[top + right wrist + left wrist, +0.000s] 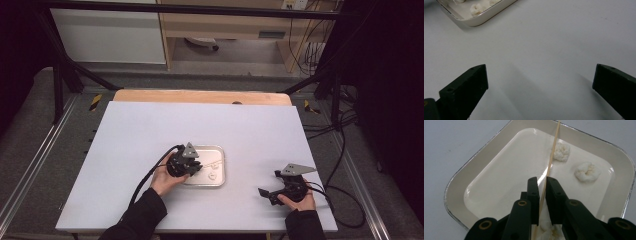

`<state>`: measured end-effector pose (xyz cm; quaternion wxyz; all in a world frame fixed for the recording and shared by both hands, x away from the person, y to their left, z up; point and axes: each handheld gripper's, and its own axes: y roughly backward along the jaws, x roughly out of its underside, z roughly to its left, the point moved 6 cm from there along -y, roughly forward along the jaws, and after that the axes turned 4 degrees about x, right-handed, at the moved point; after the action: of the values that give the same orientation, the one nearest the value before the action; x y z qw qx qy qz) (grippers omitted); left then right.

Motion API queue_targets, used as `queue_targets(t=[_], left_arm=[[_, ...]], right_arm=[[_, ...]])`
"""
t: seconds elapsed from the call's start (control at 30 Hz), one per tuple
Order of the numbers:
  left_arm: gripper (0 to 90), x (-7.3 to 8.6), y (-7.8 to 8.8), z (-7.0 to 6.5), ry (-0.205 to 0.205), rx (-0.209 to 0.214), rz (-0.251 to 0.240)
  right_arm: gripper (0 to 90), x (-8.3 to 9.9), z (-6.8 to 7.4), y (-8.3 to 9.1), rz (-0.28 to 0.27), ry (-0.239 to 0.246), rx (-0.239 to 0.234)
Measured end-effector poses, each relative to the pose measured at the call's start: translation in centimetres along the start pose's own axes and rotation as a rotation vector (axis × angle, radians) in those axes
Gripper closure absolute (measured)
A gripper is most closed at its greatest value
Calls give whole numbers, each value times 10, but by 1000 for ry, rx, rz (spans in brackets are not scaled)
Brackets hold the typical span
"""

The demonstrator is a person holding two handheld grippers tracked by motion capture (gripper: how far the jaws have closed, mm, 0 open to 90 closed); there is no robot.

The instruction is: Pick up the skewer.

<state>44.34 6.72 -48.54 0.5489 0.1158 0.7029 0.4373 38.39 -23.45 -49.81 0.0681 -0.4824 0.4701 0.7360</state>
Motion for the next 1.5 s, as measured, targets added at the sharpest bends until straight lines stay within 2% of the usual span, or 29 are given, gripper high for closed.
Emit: queue_targets(t=[0.3, 0.47, 0.83, 1.23, 1.43, 1.5], left_arm=[[876, 0, -1, -1, -20, 6, -3], [881, 0, 0, -3, -36, 11, -8], [884, -2, 14, -5, -24, 10, -41], [884, 1, 30, -9, -16, 8, -46], [884, 2, 36, -11, -7, 12, -53], [884, 2, 38, -12, -7, 12, -53]], right_arm=[[7, 0, 0, 0, 2, -1, -2], [7, 0, 0, 0, 2, -2, -2], [7, 0, 0, 0, 4, 4, 2], [6, -5, 7, -2, 20, 60, 29], [6, -13, 12, 0, 6, 96, 36], [6, -18, 15, 0, -4, 123, 48]])
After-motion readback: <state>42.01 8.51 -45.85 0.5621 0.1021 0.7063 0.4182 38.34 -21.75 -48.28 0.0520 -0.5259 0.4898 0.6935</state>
